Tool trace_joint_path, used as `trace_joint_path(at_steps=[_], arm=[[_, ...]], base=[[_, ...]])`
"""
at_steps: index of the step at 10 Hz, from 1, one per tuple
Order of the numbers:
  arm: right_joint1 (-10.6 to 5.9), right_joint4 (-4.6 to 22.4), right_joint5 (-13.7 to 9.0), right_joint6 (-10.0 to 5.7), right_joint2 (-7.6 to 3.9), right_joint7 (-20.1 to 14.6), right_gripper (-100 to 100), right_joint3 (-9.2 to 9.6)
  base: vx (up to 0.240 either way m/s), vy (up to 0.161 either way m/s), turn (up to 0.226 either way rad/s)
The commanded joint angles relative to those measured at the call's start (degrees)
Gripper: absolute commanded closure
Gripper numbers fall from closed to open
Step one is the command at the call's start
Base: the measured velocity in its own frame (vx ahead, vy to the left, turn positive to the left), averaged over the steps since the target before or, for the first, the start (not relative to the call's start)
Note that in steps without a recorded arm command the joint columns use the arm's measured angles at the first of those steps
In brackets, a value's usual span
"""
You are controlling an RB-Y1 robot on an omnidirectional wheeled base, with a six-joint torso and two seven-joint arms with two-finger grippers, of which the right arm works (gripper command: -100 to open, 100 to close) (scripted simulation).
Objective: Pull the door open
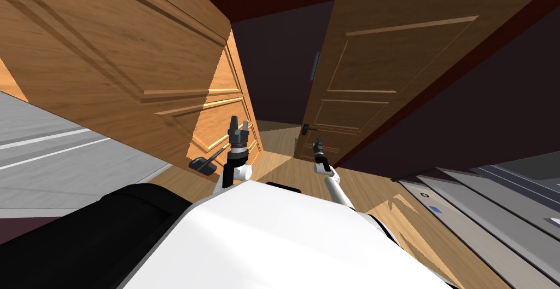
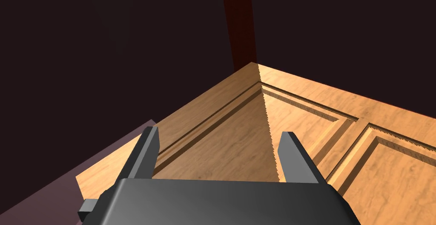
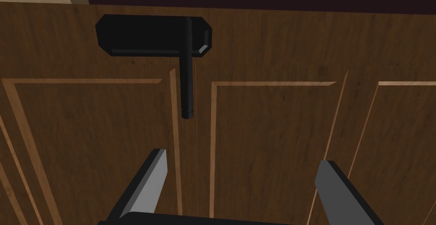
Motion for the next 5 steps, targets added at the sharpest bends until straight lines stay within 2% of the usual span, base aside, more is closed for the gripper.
trace_joint_path(at_steps=[1,5], arm=[[-1.40,2.5,-0.2,-0.18,-0.22,-0.2,-100,0.08],[-4.90,8.7,-0.8,-0.34,-0.89,-0.6,-100,0.39]], base=[[0.061,0.005,-0.016],[0.090,0.013,-0.021]])
